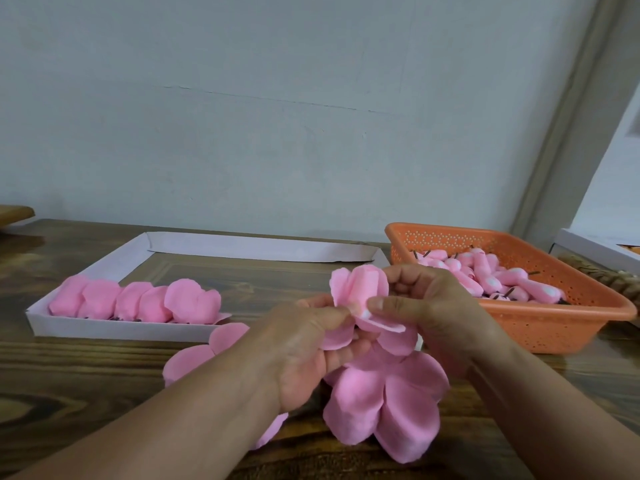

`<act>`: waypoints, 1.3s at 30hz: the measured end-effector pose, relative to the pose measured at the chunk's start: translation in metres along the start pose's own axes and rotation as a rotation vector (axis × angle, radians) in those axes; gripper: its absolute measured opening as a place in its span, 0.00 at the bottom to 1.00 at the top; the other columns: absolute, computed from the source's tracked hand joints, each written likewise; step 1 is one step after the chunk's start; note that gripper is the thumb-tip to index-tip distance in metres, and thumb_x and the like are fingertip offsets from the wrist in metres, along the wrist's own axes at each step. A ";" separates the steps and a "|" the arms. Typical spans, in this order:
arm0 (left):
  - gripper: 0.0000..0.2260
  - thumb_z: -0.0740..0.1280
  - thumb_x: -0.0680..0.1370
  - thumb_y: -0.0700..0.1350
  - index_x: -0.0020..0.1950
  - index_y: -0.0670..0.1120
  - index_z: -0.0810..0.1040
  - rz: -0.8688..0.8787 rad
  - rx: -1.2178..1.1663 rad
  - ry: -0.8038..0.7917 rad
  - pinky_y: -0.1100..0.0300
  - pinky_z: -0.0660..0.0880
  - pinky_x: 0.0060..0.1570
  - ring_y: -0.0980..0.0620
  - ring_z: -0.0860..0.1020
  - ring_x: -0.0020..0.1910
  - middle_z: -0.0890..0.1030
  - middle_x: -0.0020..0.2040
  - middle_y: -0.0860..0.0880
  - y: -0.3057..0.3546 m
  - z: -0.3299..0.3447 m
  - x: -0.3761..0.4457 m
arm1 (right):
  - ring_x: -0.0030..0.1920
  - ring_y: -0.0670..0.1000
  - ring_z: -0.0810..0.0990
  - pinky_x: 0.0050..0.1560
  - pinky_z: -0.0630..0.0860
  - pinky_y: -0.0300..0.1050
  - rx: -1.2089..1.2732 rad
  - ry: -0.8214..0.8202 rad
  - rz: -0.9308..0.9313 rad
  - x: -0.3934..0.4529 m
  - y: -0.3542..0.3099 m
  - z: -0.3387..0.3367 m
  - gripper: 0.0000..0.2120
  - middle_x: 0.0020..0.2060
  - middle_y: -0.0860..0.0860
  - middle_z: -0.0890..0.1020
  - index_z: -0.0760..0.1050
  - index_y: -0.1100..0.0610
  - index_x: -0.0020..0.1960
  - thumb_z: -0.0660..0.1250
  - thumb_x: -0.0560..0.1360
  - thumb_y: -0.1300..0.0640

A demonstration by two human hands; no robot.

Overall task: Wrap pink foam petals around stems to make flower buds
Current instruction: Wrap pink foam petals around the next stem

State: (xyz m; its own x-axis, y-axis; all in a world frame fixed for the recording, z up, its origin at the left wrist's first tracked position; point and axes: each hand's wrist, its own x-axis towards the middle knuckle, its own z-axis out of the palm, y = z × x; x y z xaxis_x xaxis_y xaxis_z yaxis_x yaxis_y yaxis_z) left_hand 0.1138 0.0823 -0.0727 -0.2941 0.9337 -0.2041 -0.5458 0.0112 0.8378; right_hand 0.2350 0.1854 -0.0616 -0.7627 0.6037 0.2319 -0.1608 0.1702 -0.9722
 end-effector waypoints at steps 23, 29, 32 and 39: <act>0.09 0.62 0.80 0.38 0.55 0.36 0.79 0.133 0.196 0.219 0.51 0.82 0.43 0.43 0.84 0.44 0.83 0.50 0.38 -0.001 0.003 -0.006 | 0.37 0.54 0.79 0.40 0.78 0.52 -0.100 -0.013 -0.090 -0.003 0.018 0.016 0.11 0.35 0.54 0.81 0.80 0.53 0.41 0.72 0.61 0.65; 0.09 0.62 0.78 0.36 0.53 0.35 0.80 0.154 0.280 0.146 0.47 0.81 0.48 0.41 0.83 0.46 0.82 0.49 0.35 -0.002 0.004 -0.009 | 0.37 0.51 0.81 0.39 0.79 0.44 -0.149 -0.059 -0.093 -0.004 0.008 0.011 0.12 0.36 0.54 0.83 0.82 0.56 0.40 0.72 0.65 0.72; 0.10 0.61 0.79 0.39 0.51 0.37 0.81 0.164 0.248 0.147 0.51 0.82 0.41 0.45 0.84 0.42 0.83 0.47 0.37 -0.003 0.006 -0.008 | 0.37 0.51 0.82 0.39 0.80 0.42 -0.116 -0.012 -0.085 -0.003 0.005 0.007 0.10 0.37 0.57 0.84 0.81 0.63 0.43 0.69 0.67 0.74; 0.12 0.64 0.77 0.45 0.39 0.42 0.83 0.194 0.254 0.142 0.49 0.82 0.43 0.47 0.84 0.39 0.83 0.42 0.41 -0.003 0.004 -0.006 | 0.36 0.51 0.81 0.37 0.79 0.42 -0.156 0.019 -0.041 -0.002 0.003 0.007 0.09 0.35 0.55 0.84 0.78 0.63 0.41 0.70 0.66 0.74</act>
State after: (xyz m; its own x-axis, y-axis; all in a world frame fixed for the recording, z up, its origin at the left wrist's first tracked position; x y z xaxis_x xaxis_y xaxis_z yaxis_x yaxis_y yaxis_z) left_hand 0.1202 0.0781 -0.0716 -0.4891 0.8683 -0.0825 -0.2614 -0.0557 0.9636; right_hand 0.2321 0.1796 -0.0650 -0.7454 0.6079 0.2736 -0.0917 0.3131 -0.9453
